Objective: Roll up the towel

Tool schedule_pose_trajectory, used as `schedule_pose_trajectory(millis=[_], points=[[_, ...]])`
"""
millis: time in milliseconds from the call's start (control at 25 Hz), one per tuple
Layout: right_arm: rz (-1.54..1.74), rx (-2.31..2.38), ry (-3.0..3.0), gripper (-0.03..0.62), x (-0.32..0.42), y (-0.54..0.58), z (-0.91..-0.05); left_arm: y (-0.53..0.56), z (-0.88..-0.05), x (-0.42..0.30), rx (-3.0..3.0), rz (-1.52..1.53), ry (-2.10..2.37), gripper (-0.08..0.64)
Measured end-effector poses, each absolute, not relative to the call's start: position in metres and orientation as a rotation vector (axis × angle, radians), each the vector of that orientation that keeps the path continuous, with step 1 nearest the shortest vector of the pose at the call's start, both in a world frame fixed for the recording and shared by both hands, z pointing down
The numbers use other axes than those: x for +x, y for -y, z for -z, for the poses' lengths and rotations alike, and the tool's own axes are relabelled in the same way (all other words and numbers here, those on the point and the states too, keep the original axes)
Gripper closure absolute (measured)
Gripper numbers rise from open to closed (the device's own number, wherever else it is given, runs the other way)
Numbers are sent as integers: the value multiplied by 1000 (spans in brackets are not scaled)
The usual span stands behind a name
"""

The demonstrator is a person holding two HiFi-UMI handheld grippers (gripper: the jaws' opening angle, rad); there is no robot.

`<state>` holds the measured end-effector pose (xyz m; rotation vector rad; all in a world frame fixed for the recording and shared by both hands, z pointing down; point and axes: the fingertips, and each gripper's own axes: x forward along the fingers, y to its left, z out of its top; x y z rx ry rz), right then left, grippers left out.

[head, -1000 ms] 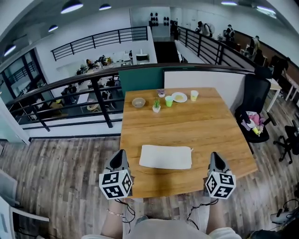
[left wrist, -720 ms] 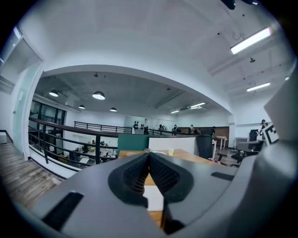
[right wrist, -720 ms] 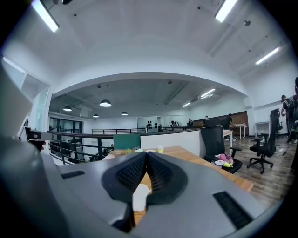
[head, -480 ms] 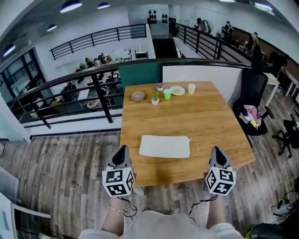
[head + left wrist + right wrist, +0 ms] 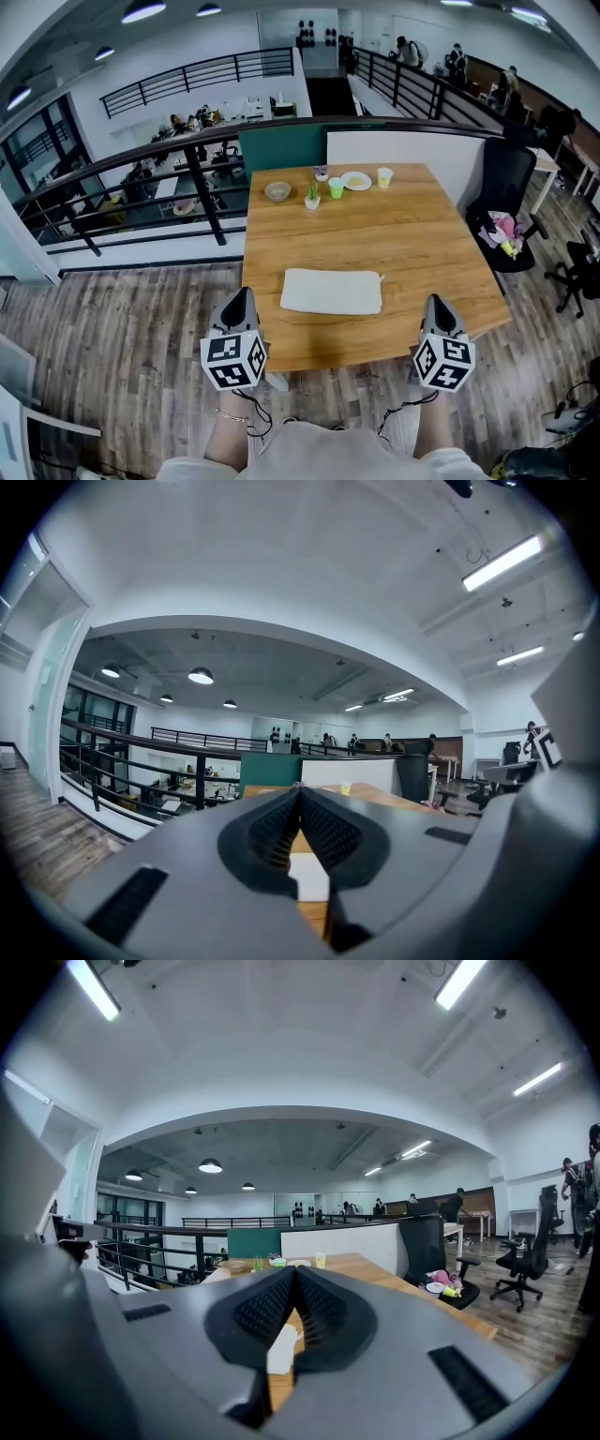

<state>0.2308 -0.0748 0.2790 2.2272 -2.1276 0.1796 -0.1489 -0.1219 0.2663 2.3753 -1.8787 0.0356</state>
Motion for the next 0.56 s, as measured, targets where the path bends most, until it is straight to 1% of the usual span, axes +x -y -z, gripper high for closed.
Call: schedule_pose_trajectory(millis=[560], points=[[-242, 2243, 2096, 594, 221, 73, -287, 129, -271, -165, 2360, -22, 1862, 557]])
